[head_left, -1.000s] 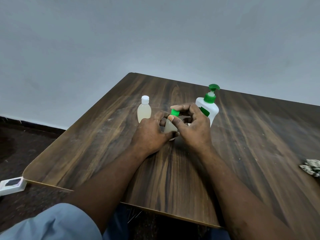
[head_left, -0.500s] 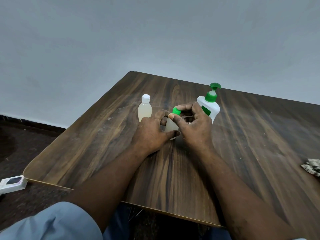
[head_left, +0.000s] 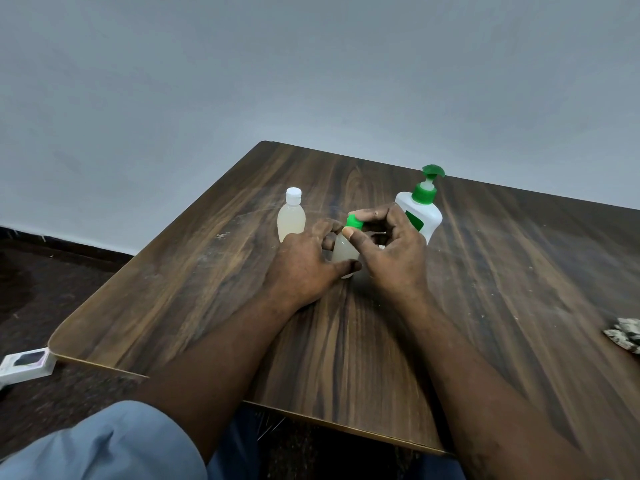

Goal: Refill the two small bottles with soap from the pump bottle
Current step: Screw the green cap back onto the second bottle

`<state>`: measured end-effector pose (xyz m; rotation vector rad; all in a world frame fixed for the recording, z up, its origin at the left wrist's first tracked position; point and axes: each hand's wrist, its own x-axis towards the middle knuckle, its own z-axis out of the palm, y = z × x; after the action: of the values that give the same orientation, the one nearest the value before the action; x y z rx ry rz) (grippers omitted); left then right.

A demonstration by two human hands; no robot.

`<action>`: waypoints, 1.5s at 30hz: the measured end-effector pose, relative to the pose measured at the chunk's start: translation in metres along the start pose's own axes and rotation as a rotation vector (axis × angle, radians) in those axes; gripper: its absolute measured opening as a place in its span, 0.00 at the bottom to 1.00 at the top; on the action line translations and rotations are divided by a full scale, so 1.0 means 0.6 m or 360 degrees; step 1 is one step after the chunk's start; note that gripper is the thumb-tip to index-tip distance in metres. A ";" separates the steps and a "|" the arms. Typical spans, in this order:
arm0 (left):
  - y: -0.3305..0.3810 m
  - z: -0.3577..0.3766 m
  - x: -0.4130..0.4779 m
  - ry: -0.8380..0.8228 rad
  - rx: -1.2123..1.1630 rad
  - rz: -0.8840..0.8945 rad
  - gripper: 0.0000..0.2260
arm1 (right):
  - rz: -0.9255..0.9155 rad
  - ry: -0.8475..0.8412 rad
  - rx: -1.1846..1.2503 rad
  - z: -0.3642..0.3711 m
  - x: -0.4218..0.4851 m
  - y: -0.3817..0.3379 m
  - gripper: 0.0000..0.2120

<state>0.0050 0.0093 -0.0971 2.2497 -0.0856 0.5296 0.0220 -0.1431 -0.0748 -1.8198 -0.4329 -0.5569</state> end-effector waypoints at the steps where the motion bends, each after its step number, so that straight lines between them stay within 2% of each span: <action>1: -0.001 0.001 0.000 -0.0002 0.0004 -0.0001 0.26 | -0.0016 -0.0032 -0.0004 -0.001 0.000 0.000 0.11; 6: -0.001 0.001 -0.001 0.0000 0.0008 0.0004 0.30 | 0.0002 -0.0051 -0.0021 -0.003 -0.003 -0.001 0.10; 10: -0.002 0.001 0.000 0.0009 0.0029 0.0007 0.28 | 0.0009 -0.0008 -0.0032 -0.003 -0.004 -0.003 0.13; 16: -0.002 0.002 0.001 0.0011 0.0016 0.0016 0.29 | 0.0030 -0.0038 0.0069 -0.002 -0.004 -0.001 0.08; 20: -0.003 0.002 0.001 0.0026 0.0038 0.0014 0.27 | 0.0037 0.0032 -0.0002 -0.001 -0.003 0.003 0.11; 26: 0.000 0.001 0.000 0.0018 0.0032 0.0025 0.28 | -0.0003 -0.0057 0.0040 -0.001 -0.004 0.001 0.08; 31: 0.001 0.001 -0.001 0.0027 0.0010 0.0005 0.26 | 0.0000 0.0038 -0.0071 0.002 -0.003 0.001 0.11; 37: 0.002 0.001 -0.002 0.0027 0.0000 0.0016 0.28 | 0.0060 -0.0074 0.0002 0.002 -0.005 -0.001 0.11; 42: -0.003 0.003 -0.001 0.0024 0.0011 0.0024 0.25 | 0.0082 0.0047 -0.0047 0.003 -0.004 -0.001 0.14; 45: -0.003 0.005 0.000 0.0024 -0.0002 0.0020 0.24 | 0.0101 0.0030 -0.0027 0.003 -0.005 -0.001 0.13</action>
<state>0.0064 0.0086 -0.1003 2.2452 -0.0922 0.5529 0.0195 -0.1412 -0.0762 -1.8368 -0.3573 -0.5347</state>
